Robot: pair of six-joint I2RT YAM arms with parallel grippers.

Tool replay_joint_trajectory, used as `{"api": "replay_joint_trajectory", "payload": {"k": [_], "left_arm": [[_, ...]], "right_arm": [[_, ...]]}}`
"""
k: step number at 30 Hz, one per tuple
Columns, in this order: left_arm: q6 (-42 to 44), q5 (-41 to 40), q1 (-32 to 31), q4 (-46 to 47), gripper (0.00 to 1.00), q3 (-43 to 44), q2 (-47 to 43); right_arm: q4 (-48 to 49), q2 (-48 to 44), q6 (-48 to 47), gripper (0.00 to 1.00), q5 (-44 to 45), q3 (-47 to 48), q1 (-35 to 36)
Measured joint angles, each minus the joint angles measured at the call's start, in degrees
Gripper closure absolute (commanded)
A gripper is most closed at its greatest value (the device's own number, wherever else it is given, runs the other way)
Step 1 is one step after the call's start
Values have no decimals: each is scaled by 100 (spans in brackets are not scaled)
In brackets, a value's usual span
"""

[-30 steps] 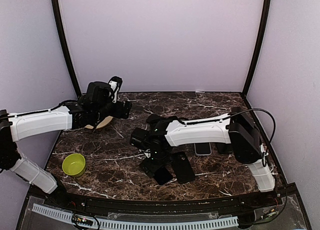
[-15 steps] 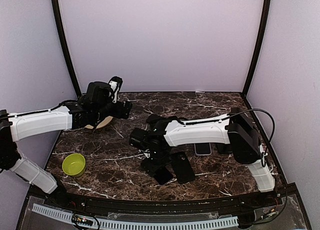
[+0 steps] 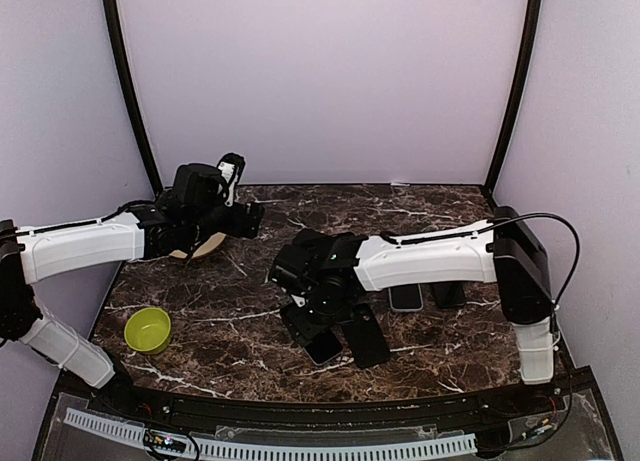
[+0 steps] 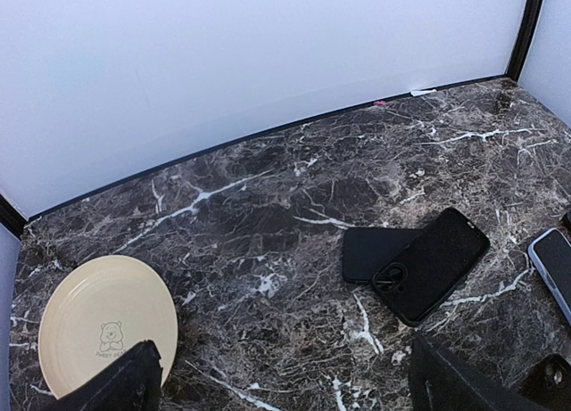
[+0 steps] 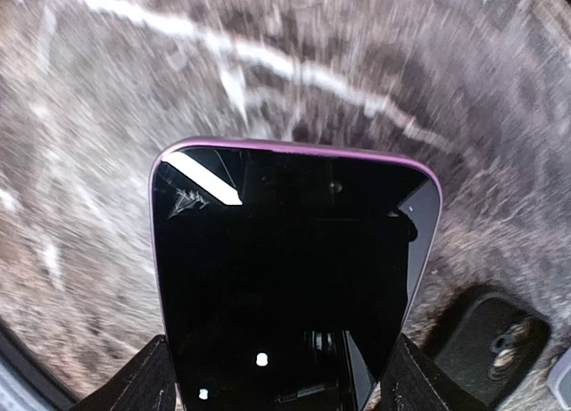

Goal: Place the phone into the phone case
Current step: Pick up the phone at the center of the board, then install the phone into the phone case.

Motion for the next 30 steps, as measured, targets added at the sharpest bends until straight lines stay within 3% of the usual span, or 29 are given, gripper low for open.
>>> {"api": "replay_joint_trajectory", "payload": {"k": [7,16,30], "left_arm": [[4,-52,0,4,1,-2,-2],[-2,-22,0,4,1,-2,-68],[-181,354,0,4,2,-2,2]], "right_arm": [[409,-575,197,71,339,-249,0],[627,-1746,1091,77,1556,-1880,0],[1056,-1832,1574,80,1784,-2671,0]]}}
